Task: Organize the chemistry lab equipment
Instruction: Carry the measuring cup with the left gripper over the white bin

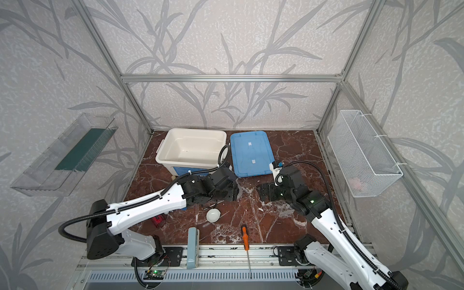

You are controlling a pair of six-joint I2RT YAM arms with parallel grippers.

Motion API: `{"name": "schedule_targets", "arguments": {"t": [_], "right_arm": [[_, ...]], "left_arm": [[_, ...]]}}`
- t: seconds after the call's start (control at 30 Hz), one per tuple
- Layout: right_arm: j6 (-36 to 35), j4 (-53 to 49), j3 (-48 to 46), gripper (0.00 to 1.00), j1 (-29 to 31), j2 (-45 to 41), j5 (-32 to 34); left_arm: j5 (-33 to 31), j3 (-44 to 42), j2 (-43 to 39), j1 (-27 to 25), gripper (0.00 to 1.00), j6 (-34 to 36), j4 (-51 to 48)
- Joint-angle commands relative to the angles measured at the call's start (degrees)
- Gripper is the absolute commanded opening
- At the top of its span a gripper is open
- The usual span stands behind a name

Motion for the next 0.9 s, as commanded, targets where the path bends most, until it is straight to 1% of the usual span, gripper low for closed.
{"name": "schedule_targets", "arguments": {"t": [0.0, 0.07, 0.13, 0.23, 0.3, 0.37, 0.4, 0.47, 0.6, 0.7, 0.8, 0.87], "right_arm": [[0.94, 4.06, 3.09, 0.99, -0.06, -0.38, -4.94], [1.94, 8.0, 4.18, 0.99, 0.35, 0.38, -7.55], [2.95, 11.32, 6.68, 0.99, 2.09, 2.7, -8.22], [2.48, 13.62, 13.84, 0.99, 7.48, 9.42, -5.21], [2.24, 14.88, 18.6, 0.99, 10.82, 14.5, -3.33], [3.85, 17.98, 22.06, 0.99, 12.97, 19.61, -2.5], [4.83, 19.53, 23.11, 0.99, 13.55, 21.57, -2.43], [6.96, 22.58, 25.3, 0.99, 14.68, 25.86, -2.75], [7.16, 23.62, 29.33, 0.99, 18.01, 32.52, -2.32], [7.18, 25.01, 29.71, 1.0, 20.63, 35.73, -1.88], [7.58, 26.67, 29.37, 1.0, 22.04, 38.48, -1.85], [7.46, 29.2, 28.58, 1.0, 23.2, 40.21, -3.67]], "left_arm": [[-1.44, 4.61, -4.01, 1.69, 0.66, 3.83, -6.11], [-0.78, 8.15, -5.0, 4.33, 0.66, 6.16, -9.63], [0.54, 11.74, -5.14, 8.32, 0.66, 8.71, -12.98], [1.48, 16.9, -4.46, 16.19, 0.66, 12.28, -16.39], [1.59, 19.41, -3.36, 20.82, 0.66, 14.06, -16.72], [3.51, 22.42, -1.02, 25.73, 0.66, 14.93, -17.47], [4.19, 23.94, 0.29, 27.3, 0.66, 15.44, -17.74], [3.46, 26.72, 2.98, 30.68, 0.66, 16.82, -17.17], [3.16, 31.03, 9.77, 38.31, 0.66, 18.07, -17.07], [2.12, 33.4, 14.98, 43.15, 0.66, 19.4, -16.57], [4.16, 34.48, 20.0, 47.33, 0.66, 19.61, -15.21], [4.91, 34.09, 22.54, 49.48, 0.66, 18.93, -13.74]]}}
